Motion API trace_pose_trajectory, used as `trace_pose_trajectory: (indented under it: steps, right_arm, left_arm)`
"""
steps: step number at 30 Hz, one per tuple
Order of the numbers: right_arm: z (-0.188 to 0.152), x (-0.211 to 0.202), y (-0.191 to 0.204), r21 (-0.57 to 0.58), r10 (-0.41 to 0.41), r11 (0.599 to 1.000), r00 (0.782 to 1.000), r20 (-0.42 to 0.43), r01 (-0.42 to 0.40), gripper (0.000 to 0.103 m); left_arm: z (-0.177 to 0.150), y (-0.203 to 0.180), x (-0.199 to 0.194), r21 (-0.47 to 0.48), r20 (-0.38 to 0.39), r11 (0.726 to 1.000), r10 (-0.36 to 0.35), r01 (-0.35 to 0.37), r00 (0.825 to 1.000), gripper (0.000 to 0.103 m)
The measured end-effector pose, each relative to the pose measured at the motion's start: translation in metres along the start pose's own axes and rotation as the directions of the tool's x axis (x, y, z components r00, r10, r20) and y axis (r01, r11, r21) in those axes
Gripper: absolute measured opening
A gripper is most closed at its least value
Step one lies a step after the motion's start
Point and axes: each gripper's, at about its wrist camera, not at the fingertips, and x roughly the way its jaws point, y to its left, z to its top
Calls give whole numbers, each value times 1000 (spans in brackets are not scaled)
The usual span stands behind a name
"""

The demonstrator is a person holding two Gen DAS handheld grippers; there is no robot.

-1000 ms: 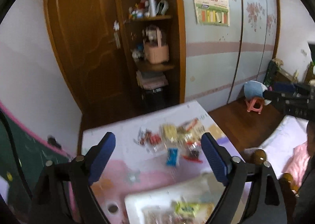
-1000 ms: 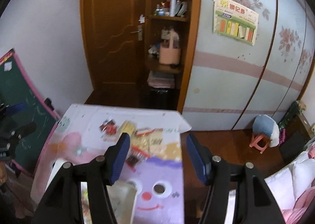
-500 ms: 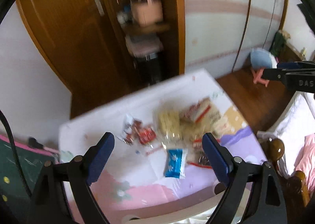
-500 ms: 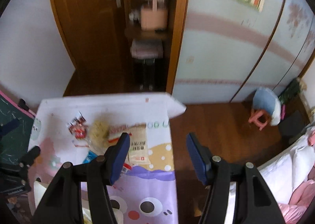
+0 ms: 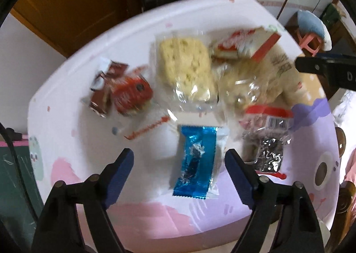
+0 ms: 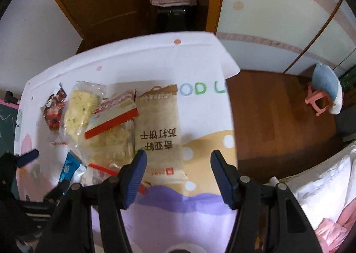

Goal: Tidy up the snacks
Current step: 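Grasp the blue wrapper with the left gripper while the right grasps the tan biscuit pack, then carry both snacks over the white tray and release them inside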

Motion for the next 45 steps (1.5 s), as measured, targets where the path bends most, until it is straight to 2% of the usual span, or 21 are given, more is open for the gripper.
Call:
trace_pose_trajectory:
  steps: [4, 6, 11, 15, 16, 19, 20, 24, 27, 31, 33, 37, 40, 44, 45]
  right_arm:
    - [2, 19, 6, 6, 28, 1000, 999, -20, -28, 60]
    - [2, 27, 9, 5, 30, 1000, 999, -29, -30, 60]
    - [3, 35, 14, 26, 74, 997, 997, -31, -73, 60]
    - [3, 36, 21, 1, 33, 999, 999, -23, -33, 62]
    - [5, 36, 22, -7, 22, 1000, 1000, -22, -22, 62]
    - [2, 35, 32, -47, -30, 998, 999, -15, 30, 56]
    - [0, 34, 33, -54, -40, 998, 999, -18, 39, 54]
    - [-13, 27, 33, -42, -41, 998, 999, -29, 40, 53]
    - [-25, 12, 25, -20, -5, 1000, 1000, -17, 5, 53]
    - [-47, -21, 15, 24, 82, 996, 996, 17, -82, 53]
    - [-60, -41, 12, 33, 122, 992, 992, 37, -123, 53]
    - [-92, -100, 18, 0, 203, 979, 973, 114, -205, 53]
    - [-123, -153, 31, -57, 249, 968, 950, 189, -243, 53]
    - [-163, -220, 47, -129, 274, 961, 915, 297, -245, 53]
    - [-177, -240, 53, -150, 286, 957, 899, 331, -249, 53]
  left_arm:
    - [-3, 1, 16, -11, -38, 1000, -15, 15, 999, 81]
    - [-3, 3, 20, -28, -61, 999, -34, 33, 998, 75]
    - [-5, 14, 29, -61, -81, 997, -42, 37, 996, 75]
    - [-9, 22, 32, -76, -81, 995, -65, 59, 995, 73]
    - [-7, 26, 34, -79, -81, 994, -76, 69, 994, 71]
    - [-6, 26, 30, -75, -72, 992, -107, 102, 992, 43]
    - [-7, 25, 28, -65, -69, 993, -103, 99, 992, 29]
    - [-16, 24, 21, -59, -49, 996, -75, 72, 996, 28]
    - [-23, 30, 12, -85, -27, 993, -80, 77, 996, 28]
    - [-33, 42, -26, -95, 42, 993, -69, 73, 997, 28]
    - [-41, 50, -55, -84, 95, 995, -41, 49, 995, 28]
    - [-61, 60, -112, -69, 192, 997, -16, 30, 981, 28]
    - [-87, 60, -164, -52, 280, 998, -16, 32, 960, 28]
    - [-123, 59, -231, -39, 399, 997, -42, 63, 916, 28]
    - [-131, 59, -244, -37, 419, 997, -49, 71, 907, 28]
